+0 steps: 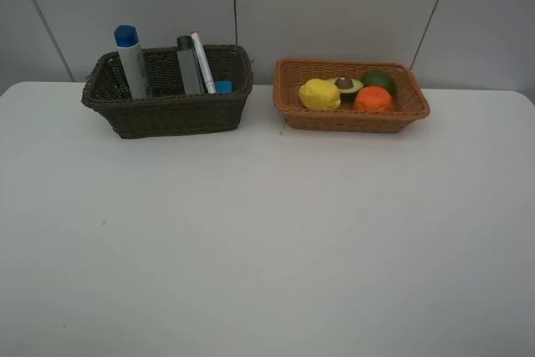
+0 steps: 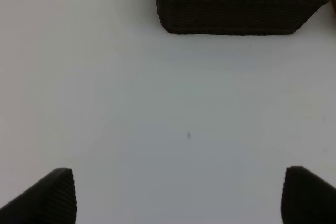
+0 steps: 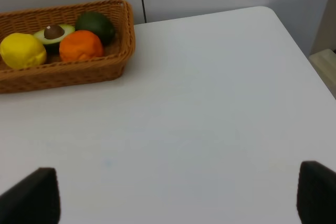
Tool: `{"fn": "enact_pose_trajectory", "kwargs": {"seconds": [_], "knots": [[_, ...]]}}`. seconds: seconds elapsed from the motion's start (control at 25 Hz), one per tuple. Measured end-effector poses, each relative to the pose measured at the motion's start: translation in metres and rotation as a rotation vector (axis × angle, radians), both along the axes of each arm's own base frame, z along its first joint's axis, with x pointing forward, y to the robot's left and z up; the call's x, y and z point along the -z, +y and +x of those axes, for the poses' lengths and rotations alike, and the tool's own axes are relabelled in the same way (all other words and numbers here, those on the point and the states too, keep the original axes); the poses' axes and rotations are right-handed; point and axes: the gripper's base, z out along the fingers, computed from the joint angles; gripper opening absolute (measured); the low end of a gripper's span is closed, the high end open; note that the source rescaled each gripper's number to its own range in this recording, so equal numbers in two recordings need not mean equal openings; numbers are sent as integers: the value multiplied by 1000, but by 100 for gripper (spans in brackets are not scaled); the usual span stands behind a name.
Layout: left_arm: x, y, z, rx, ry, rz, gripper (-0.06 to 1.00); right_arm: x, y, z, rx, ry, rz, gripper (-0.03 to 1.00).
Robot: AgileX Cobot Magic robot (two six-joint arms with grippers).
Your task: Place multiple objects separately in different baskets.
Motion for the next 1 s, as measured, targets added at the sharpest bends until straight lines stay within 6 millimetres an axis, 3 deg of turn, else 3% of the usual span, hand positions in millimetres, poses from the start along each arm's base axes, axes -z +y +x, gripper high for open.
{"fn": "enact_pose_trajectory", "kwargs": {"seconds": [0.16,1.0], "knots": [[0,0,0,0,0,0,100,9,0,6,-4,17,-3,99],[0,0,0,0,0,0,100,9,0,6,-6,10,-7,99]]}}
